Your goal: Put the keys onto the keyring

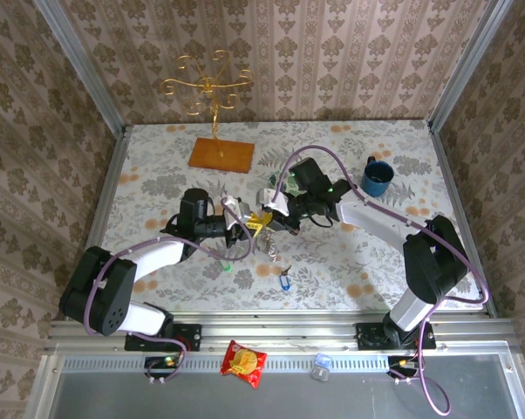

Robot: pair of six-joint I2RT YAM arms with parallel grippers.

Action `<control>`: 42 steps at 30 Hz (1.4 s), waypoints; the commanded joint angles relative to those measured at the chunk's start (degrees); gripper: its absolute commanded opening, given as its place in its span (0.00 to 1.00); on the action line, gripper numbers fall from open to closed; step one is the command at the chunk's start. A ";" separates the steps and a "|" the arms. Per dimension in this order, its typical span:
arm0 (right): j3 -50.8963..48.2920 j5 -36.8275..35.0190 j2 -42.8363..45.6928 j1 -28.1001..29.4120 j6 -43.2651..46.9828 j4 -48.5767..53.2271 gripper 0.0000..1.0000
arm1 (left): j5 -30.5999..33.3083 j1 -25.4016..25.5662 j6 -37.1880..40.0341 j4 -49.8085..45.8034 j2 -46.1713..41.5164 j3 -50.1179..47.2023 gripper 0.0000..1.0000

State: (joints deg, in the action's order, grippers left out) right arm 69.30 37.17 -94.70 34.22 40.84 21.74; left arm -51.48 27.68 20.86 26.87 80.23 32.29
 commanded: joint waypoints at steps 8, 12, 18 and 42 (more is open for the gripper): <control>1.94 -0.12 -0.84 1.29 1.78 2.42 0.15 | -1.81 0.28 2.05 -0.32 -0.82 2.07 0.00; -1.81 -2.49 1.97 0.72 -1.19 -2.86 0.27 | -0.53 0.27 2.94 -0.26 -1.33 1.70 0.00; -16.57 -11.41 13.44 -3.16 -19.21 -27.05 0.32 | 4.64 1.65 7.36 -2.05 -3.69 0.82 0.00; -35.88 -31.90 38.87 -1.49 -49.98 -25.62 0.29 | 11.75 7.19 21.55 5.79 -8.16 -4.99 0.00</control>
State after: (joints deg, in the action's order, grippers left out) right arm 31.77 4.49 -56.88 31.62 -11.77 -7.03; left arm -38.09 34.44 38.06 28.93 73.47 28.18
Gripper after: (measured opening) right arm 0.277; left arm 0.058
